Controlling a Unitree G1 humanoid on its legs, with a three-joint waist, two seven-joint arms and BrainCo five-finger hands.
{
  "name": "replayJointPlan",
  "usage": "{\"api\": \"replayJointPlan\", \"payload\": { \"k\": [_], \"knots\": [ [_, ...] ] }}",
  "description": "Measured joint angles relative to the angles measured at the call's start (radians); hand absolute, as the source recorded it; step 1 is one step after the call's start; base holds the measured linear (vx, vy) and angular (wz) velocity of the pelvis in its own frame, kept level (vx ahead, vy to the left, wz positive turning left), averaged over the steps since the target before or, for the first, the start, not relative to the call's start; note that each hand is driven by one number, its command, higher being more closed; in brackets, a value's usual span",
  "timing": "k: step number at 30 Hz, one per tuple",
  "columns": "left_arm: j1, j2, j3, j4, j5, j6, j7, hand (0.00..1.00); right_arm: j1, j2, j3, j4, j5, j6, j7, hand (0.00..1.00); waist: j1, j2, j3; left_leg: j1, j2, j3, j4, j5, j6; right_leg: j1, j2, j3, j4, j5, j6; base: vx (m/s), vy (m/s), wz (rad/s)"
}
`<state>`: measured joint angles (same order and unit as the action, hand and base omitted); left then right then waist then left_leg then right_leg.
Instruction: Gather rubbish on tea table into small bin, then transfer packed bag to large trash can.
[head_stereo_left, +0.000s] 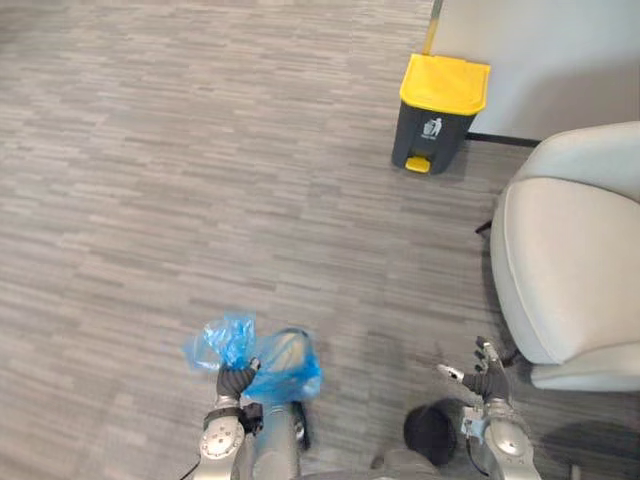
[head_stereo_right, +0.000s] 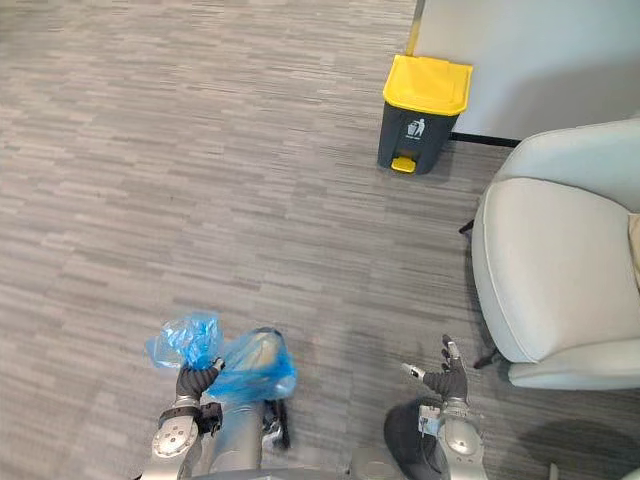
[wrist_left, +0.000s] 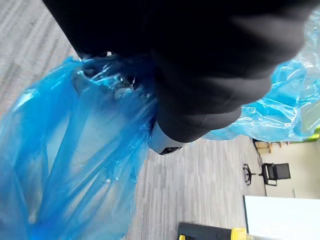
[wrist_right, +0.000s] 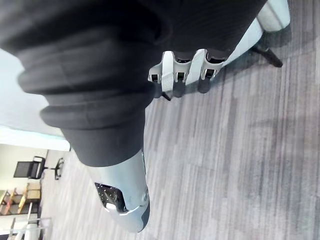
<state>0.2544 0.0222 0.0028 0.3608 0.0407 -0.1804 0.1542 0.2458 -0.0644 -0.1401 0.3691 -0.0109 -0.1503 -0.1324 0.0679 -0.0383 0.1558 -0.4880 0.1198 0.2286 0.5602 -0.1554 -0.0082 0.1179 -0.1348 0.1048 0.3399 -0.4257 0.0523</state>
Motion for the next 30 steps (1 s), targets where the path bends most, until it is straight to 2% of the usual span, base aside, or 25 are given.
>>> {"api": "replayJointPlan", "payload": {
  "k": [1, 2, 3, 4, 5, 6, 7, 8, 9, 11, 12, 13, 14, 15, 16, 17, 18, 19, 20, 21, 23, 25, 28, 29, 30],
  "knots": [
    [-0.004, 0.011, 0.001, -0.007, 0.0, 0.0, 0.0, 1.0, 0.002, 0.007, 0.0, 0.0, 0.0, 0.0, 0.001, 0.0, 0.0, -0.011, -0.006, 0.003, 0.001, 0.017, 0.024, -0.023, 0.009, -0.004, -0.01, 0.012, 0.018, 0.015, 0.01, 0.6, 0.26, -0.43],
    [-0.004, 0.013, -0.012, -0.018, 0.0, 0.0, 0.0, 1.0, 0.003, 0.014, 0.0, 0.0, -0.002, 0.0, 0.0, 0.0, 0.0, -0.025, -0.015, 0.027, 0.001, 0.042, 0.061, -0.074, 0.027, -0.02, -0.024, 0.029, 0.093, 0.054, 0.046, 0.72, 0.315, -0.46],
    [-0.006, 0.018, -0.018, -0.019, 0.0, 0.0, 0.0, 1.0, 0.001, 0.016, -0.001, 0.0, -0.006, 0.0, 0.0, 0.0, -0.003, -0.032, -0.016, 0.07, 0.0, 0.065, 0.066, -0.1, 0.036, -0.049, -0.03, 0.045, 0.204, 0.1, 0.095, 0.59, 0.255, -0.58],
    [-0.012, 0.03, -0.034, -0.019, 0.0, 0.001, 0.0, 1.0, -0.004, 0.019, 0.001, -0.001, -0.011, 0.0, 0.0, 0.0, -0.005, -0.034, -0.015, 0.139, -0.005, 0.077, 0.041, -0.126, 0.039, -0.132, -0.023, 0.063, 0.418, 0.179, 0.201, 0.52, 0.184, -0.5],
    [-0.019, 0.035, -0.048, -0.019, 0.0, 0.002, 0.001, 1.0, -0.006, 0.018, 0.005, -0.001, -0.015, -0.001, 0.001, 0.0, -0.013, -0.031, -0.013, 0.194, -0.009, 0.08, 0.011, -0.135, 0.039, -0.198, -0.016, 0.053, 0.573, 0.186, 0.219, 0.37, 0.095, -0.47],
    [-0.019, 0.043, -0.051, -0.02, 0.0, 0.002, 0.003, 1.0, -0.006, 0.017, 0.016, -0.001, -0.022, -0.001, 0.0, 0.0, -0.022, -0.029, -0.011, 0.259, -0.011, 0.092, -0.032, -0.143, 0.035, -0.262, -0.009, 0.024, 0.686, 0.179, 0.199, 0.53, 0.066, -0.5],
    [-0.019, 0.054, -0.05, -0.025, 0.0, 0.002, 0.009, 1.0, -0.007, 0.017, 0.031, -0.003, -0.03, -0.001, 0.0, 0.0, -0.028, -0.02, -0.008, 0.351, -0.01, 0.112, -0.105, -0.156, 0.025, -0.346, -0.006, -0.037, 0.761, 0.157, 0.146, 0.44, 0.028, -0.52],
    [-0.019, 0.06, -0.052, -0.027, 0.0, 0.002, 0.011, 1.0, -0.009, 0.018, 0.037, -0.003, -0.031, -0.001, 0.0, 0.0, -0.028, -0.015, -0.005, 0.393, -0.006, 0.125, -0.136, -0.161, 0.019, -0.388, -0.007, -0.072, 0.769, 0.144, 0.121, 0.52, 0.01, -0.61],
    [-0.022, 0.064, -0.052, -0.027, 0.0, 0.002, 0.018, 1.0, -0.015, 0.019, 0.04, -0.002, -0.034, -0.001, 0.0, 0.0, -0.032, -0.001, 0.002, 0.458, 0.003, 0.139, -0.185, -0.176, 0.008, -0.462, -0.008, -0.149, 0.735, 0.12, 0.079, 0.44, -0.028, -0.38],
    [-0.028, 0.071, -0.052, -0.027, -0.001, 0.002, 0.022, 1.0, -0.014, 0.019, 0.038, -0.001, -0.039, 0.0, 0.0, 0.0, -0.057, 0.002, 0.007, 0.528, 0.007, 0.143, -0.233, -0.193, -0.018, -0.556, -0.018, -0.235, 0.595, 0.11, 0.058, 0.45, -0.082, -0.09],
    [-0.042, 0.08, -0.052, -0.016, -0.001, 0.001, 0.022, 1.0, -0.015, 0.015, 0.032, 0.003, -0.039, 0.0, -0.001, 0.0, -0.068, -0.001, 0.005, 0.564, 0.01, 0.144, -0.259, -0.205, -0.042, -0.602, -0.018, -0.274, 0.439, 0.133, 0.038, 0.46, -0.154, 0.18],
    [-0.059, 0.095, -0.036, 0.009, 0.0, -0.002, 0.021, 1.0, -0.028, 0.006, 0.031, 0.038, -0.04, -0.003, -0.001, 0.0, -0.083, -0.007, 0.003, 0.596, 0.004, 0.137, -0.288, -0.213, -0.067, -0.613, -0.003, -0.285, 0.236, 0.199, 0.023, 0.48, -0.17, 0.31],
    [-0.061, 0.101, -0.034, 0.031, 0.0, -0.002, 0.021, 1.0, -0.037, -0.003, 0.031, 0.066, -0.041, -0.001, -0.002, 0.0, -0.095, -0.006, 0.003, 0.615, 0.0, 0.122, -0.299, -0.219, -0.077, -0.612, 0.007, -0.276, 0.197, 0.297, -0.005, 0.56, -0.174, 0.45],
    [-0.081, 0.095, -0.031, 0.081, 0.002, 0.001, 0.022, 1.0, -0.049, -0.027, 0.031, 0.126, -0.045, 0.004, -0.003, 0.0, -0.114, 0.015, -0.01, 0.648, 0.021, 0.083, -0.309, -0.209, -0.102, -0.604, 0.037, -0.265, 0.232, 0.33, -0.065, 0.65, -0.176, 0.16],
    [-0.08, 0.088, -0.029, 0.079, 0.008, 0.002, 0.02, 1.0, -0.056, -0.034, 0.029, 0.124, -0.053, 0.009, -0.002, 0.0, -0.101, 0.036, -0.005, 0.655, 0.048, 0.066, -0.281, -0.166, -0.13, -0.605, 0.042, -0.268, 0.274, 0.286, -0.08, 0.68, -0.185, 0.04],
    [-0.076, 0.084, -0.022, 0.079, 0.01, 0.003, 0.02, 1.0, -0.056, -0.034, 0.022, 0.111, -0.056, 0.008, -0.001, 0.0, -0.101, 0.043, 0.002, 0.646, 0.053, 0.053, -0.239, -0.14, -0.131, -0.599, 0.038, -0.273, 0.299, 0.264, -0.085, 0.66, -0.198, 0.1],
    [-0.083, 0.064, -0.006, 0.08, 0.01, 0.009, 0.02, 1.0, -0.055, -0.037, 0.012, 0.1, -0.061, 0.009, 0.0, 0.0, -0.114, 0.061, 0.025, 0.605, 0.067, 0.022, -0.088, -0.058, -0.108, -0.538, 0.027, -0.298, 0.321, 0.241, -0.102, 0.75, -0.25, 0.35],
    [-0.074, 0.041, 0.008, 0.078, 0.01, 0.008, 0.019, 1.0, -0.037, -0.046, 0.013, 0.086, -0.061, 0.009, 0.001, 0.0, -0.105, 0.063, 0.031, 0.527, 0.112, -0.009, 0.145, 0.042, -0.121, -0.434, 0.047, -0.305, 0.257, 0.226, -0.118, 0.72, -0.208, 0.24],
    [-0.064, 0.031, 0.007, 0.07, 0.01, 0.004, 0.018, 1.0, -0.033, -0.041, 0.013, 0.068, -0.061, 0.008, 0.0, 0.0, -0.086, 0.08, 0.033, 0.466, 0.153, -0.014, 0.31, 0.02, -0.112, -0.347, 0.071, -0.308, 0.186, 0.223, -0.119, 0.67, -0.157, -0.12],
    [-0.057, 0.027, 0.006, 0.067, 0.01, 0.0, 0.014, 1.0, -0.033, -0.042, 0.012, 0.048, -0.06, 0.007, -0.002, 0.0, -0.072, 0.081, 0.033, 0.403, 0.176, -0.009, 0.421, -0.011, -0.088, -0.276, 0.085, -0.302, 0.125, 0.221, -0.121, 0.43, -0.037, -0.27],
    [-0.055, 0.025, 0.006, 0.067, 0.01, 0.0, -0.001, 1.0, -0.045, -0.046, 0.002, 0.018, -0.055, -0.001, -0.004, 0.0, -0.048, 0.068, 0.034, 0.277, 0.178, 0.024, 0.474, -0.058, -0.058, -0.175, 0.091, -0.291, 0.028, 0.216, -0.123, 0.47, -0.01, -0.3],
    [-0.041, 0.014, 0.008, 0.037, 0.01, 0.001, -0.003, 1.0, -0.056, -0.052, -0.008, -0.001, -0.038, -0.001, -0.005, 0.0, -0.022, 0.063, 0.037, 0.143, 0.173, 0.068, 0.373, -0.096, -0.036, -0.099, 0.088, -0.267, -0.051, 0.198, -0.103, 0.57, 0.102, -0.44],
    [-0.026, 0.001, 0.007, 0.013, 0.01, 0.0, -0.003, 1.0, -0.056, -0.057, -0.032, -0.001, -0.038, 0.0, -0.014, 0.0, 0.004, 0.064, 0.036, 0.082, 0.125, 0.059, 0.036, -0.068, -0.056, -0.019, 0.063, -0.247, -0.081, 0.116, -0.013, 0.47, 0.204, -0.46],
    [-0.013, 0.001, 0.009, 0.008, 0.01, 0.001, -0.001, 1.0, -0.05, -0.051, -0.043, 0.026, -0.038, 0.005, -0.022, 0.0, 0.003, 0.054, 0.014, 0.101, 0.078, 0.043, -0.047, 0.028, -0.013, -0.002, 0.039, -0.218, -0.054, 0.057, 0.03, 0.51, 0.276, -0.18],
    [-0.01, 0.007, 0.009, 0.006, 0.01, 0.001, -0.001, 1.0, -0.044, -0.039, -0.041, 0.033, -0.038, 0.006, -0.022, 0.0, -0.005, 0.026, -0.002, 0.103, 0.053, 0.058, -0.045, 0.004, 0.0, -0.001, 0.011, -0.208, -0.057, 0.059, 0.029, 0.64, 0.311, -0.08]
  ]
}}
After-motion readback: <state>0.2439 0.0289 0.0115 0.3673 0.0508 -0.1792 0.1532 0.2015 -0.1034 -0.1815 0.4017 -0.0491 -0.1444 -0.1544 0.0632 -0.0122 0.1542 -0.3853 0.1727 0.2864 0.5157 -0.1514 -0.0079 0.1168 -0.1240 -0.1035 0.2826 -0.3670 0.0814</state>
